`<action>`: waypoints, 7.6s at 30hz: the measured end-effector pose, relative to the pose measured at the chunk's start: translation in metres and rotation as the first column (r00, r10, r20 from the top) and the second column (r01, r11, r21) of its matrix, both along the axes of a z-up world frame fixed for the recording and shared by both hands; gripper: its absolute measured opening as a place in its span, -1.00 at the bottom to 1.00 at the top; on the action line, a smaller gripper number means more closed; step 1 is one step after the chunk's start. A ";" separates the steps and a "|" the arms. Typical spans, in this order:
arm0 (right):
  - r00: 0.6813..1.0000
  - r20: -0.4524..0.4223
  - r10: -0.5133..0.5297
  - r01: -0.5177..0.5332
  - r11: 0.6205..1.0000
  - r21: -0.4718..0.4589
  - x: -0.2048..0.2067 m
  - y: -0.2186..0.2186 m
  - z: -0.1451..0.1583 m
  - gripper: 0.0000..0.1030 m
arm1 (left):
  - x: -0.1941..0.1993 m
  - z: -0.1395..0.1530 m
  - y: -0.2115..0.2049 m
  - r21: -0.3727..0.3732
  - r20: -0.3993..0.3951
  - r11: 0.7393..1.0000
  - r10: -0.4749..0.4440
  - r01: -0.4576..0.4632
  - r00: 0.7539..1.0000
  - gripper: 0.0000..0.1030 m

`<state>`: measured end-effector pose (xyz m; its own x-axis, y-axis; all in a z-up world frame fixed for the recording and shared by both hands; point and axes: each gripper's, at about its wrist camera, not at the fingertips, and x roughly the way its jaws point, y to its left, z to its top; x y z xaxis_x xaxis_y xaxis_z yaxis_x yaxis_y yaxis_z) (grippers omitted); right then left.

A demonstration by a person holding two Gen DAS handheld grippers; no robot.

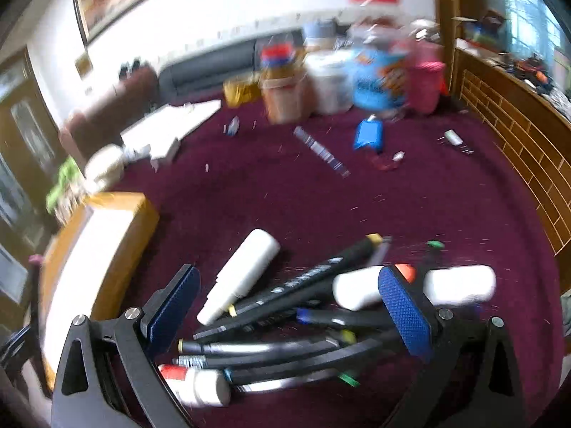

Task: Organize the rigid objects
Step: 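Carry marker to tray with left tool while right tool grasps white squeeze bottle, then release marker in tray with left tool while right tool drops squeeze bottle there, then grasp the white red-labelled medicine bottle with the left tool, then carry medicine bottle to tray with left tool while right tool grasps yellow-capped marker, then set medicine bottle in tray with left tool while right tool releases its marker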

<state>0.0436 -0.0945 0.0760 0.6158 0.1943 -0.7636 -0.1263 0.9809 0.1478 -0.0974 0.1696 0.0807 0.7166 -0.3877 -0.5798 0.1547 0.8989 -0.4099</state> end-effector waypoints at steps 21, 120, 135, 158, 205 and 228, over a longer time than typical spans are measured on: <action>0.988 -0.155 0.023 -0.038 0.995 -0.091 0.023 0.047 -0.037 -0.37 | -0.013 -0.011 0.037 0.131 -0.016 0.984 0.127 -0.123 0.992 -0.76; 0.941 -0.029 -0.338 0.325 0.872 0.367 -0.042 -0.147 -0.053 0.81 | 0.035 -0.069 -0.180 0.299 -0.206 0.882 -0.312 0.363 0.928 -0.06; 0.937 -0.033 -0.347 0.337 0.877 0.344 -0.040 -0.146 -0.055 0.81 | 0.009 -0.029 -0.107 0.034 -0.106 0.970 -0.237 0.242 0.966 -0.37; 0.970 -0.221 -0.105 0.060 0.978 -0.202 0.064 0.001 -0.041 0.31 | -0.016 -0.008 -0.012 -0.124 0.000 0.982 -0.146 0.144 0.989 -0.37; 0.896 -0.100 0.432 -0.351 0.828 0.437 0.003 0.158 0.020 -0.72 | 0.072 -0.014 0.108 -0.004 -0.126 0.996 0.087 -0.089 0.988 -0.37; 0.881 -0.265 0.392 -0.270 0.876 0.399 0.052 0.236 -0.045 -0.57 | 0.129 -0.066 0.147 -0.078 -0.254 0.972 0.194 -0.220 0.948 -0.08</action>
